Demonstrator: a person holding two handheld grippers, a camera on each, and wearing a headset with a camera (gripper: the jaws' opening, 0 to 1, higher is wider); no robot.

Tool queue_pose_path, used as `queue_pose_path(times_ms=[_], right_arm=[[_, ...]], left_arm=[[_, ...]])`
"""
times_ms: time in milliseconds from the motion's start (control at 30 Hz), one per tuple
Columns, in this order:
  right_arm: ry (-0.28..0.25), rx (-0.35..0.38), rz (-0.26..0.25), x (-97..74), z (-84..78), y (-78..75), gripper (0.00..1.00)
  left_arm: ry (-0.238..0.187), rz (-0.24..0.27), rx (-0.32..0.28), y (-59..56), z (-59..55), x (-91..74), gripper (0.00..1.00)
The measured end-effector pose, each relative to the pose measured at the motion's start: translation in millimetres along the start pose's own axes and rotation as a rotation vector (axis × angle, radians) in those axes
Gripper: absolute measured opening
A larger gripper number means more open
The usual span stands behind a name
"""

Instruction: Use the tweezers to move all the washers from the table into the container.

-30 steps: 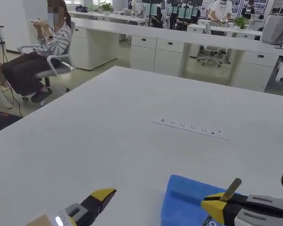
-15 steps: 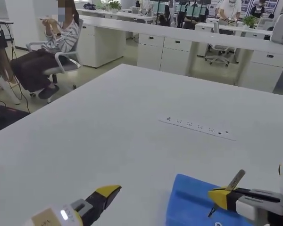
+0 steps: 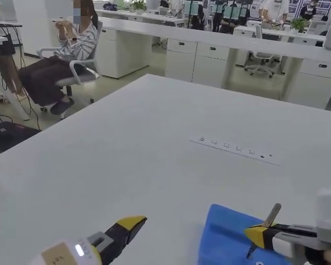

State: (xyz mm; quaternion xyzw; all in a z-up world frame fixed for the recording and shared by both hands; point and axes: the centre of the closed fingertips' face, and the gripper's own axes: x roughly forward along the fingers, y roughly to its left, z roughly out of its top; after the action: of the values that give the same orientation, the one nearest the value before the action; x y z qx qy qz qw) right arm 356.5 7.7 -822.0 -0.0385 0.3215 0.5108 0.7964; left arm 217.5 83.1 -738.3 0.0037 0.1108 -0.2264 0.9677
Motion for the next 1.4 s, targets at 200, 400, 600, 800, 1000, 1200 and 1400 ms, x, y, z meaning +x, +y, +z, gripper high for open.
queue_pose_path(times_ms=[200, 400, 600, 800, 1000, 1200, 1400], right_arm=[[0.024, -0.010, 0.010, 6.8, -6.2, -3.1, 0.03], [0.031, -0.028, 0.007, 8.6, -7.5, -4.1, 0.03], [0.038, -0.031, 0.009, 9.5, -9.0, -5.7, 0.03], [0.038, -0.046, 0.006, 11.1, -9.6, -6.4, 0.04], [0.031, -0.049, 0.002, 8.5, -9.9, -8.0, 0.04], [0.012, -0.045, 0.001, 2.8, -6.0, -8.3, 0.04], [-0.020, -0.039, 0.003, -5.9, 2.7, -1.2, 0.04]], left_arm=[[0.006, -0.004, -0.003, -0.8, -1.2, 0.2, 0.81], [0.011, -0.003, -0.001, -0.8, -2.1, 0.0, 0.81], [0.014, 0.000, 0.000, 0.0, -2.6, -0.1, 0.81], [0.002, 0.004, -0.010, 1.6, -0.3, -0.2, 0.81], [-0.001, 0.007, -0.013, 2.4, 0.3, -0.1, 0.81], [0.000, 0.009, -0.013, 3.1, 0.1, -0.4, 0.81], [0.006, 0.014, -0.010, 3.7, -0.9, -0.2, 0.81]])
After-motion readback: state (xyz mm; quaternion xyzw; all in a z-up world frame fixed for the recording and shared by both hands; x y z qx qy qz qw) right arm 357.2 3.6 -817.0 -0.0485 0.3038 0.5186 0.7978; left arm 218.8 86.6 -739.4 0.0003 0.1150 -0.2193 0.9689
